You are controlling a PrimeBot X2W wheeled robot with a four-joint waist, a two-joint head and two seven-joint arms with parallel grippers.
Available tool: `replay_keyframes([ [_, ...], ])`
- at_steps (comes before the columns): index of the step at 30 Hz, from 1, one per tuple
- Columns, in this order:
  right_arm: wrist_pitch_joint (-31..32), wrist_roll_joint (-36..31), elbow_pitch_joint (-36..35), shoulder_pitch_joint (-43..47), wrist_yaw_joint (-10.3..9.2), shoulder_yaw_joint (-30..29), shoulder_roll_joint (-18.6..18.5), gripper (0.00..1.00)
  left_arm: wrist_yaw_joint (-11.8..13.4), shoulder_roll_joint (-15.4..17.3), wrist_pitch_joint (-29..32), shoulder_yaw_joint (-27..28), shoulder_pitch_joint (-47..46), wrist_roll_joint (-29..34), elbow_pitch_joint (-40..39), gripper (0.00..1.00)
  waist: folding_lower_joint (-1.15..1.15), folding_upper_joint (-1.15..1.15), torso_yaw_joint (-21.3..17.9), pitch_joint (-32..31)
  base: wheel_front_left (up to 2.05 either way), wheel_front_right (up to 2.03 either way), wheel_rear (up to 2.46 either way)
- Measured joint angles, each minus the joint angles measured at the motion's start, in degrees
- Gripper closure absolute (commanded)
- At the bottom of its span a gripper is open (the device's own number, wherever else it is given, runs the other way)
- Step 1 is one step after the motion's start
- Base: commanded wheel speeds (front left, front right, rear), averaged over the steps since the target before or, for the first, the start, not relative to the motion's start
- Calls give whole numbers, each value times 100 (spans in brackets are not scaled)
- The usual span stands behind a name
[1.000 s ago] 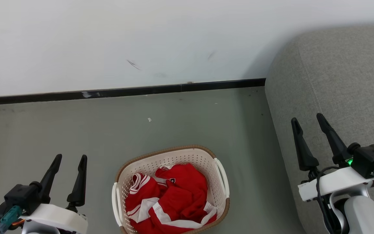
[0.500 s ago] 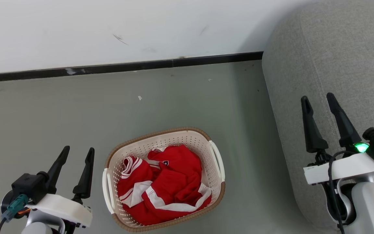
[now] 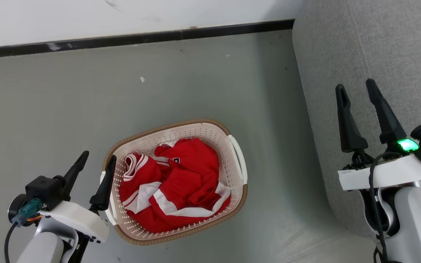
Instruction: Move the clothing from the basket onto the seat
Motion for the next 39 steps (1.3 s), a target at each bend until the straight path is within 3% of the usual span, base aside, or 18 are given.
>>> replay_keyframes([
  [39,0,452,-570,-1288,0,357,-4,0,-51,324,825,-1812,-1763,226,1345,0,0,0,-627,2121,0,0,0],
])
